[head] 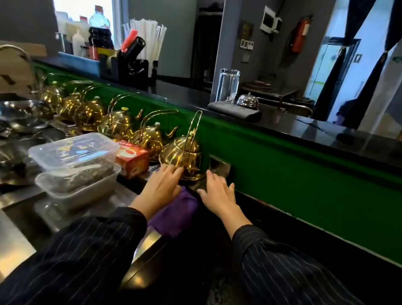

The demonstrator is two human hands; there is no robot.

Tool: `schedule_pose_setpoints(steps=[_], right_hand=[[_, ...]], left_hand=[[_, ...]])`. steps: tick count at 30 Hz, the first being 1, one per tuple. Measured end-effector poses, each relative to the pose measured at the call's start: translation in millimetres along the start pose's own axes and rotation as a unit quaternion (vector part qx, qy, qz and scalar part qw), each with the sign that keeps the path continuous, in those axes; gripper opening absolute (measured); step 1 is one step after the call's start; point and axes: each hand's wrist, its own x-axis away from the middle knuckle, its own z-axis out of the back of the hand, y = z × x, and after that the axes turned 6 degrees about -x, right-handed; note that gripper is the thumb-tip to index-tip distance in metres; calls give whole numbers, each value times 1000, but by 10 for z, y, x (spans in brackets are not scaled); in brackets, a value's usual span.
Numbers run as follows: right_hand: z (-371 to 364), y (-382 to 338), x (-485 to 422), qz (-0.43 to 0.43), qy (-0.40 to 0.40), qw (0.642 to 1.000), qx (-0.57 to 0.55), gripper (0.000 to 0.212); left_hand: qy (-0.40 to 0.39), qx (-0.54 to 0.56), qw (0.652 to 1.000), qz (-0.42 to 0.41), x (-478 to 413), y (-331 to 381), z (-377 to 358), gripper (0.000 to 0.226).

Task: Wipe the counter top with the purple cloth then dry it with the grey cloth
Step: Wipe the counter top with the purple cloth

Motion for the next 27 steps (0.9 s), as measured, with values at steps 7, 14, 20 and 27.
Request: schedule_pose_setpoints(steps=[7,14,20,27], right_hand=[[-365,-188,149,6,-29,1000,7,43],[-295,-213,193,17,-5,999,-48,34],[15,-14,398,50,-6,993,-107,17],[609,760,879,36,56,991,-119,17]], left_hand=[[-126,95,984,80,171,-53,-268,38],[-146,169,969,103,140,19,-207,31],[-142,218,959,109,157,241,-24,31],[-221,174,958,55,111,1074,127,19]])
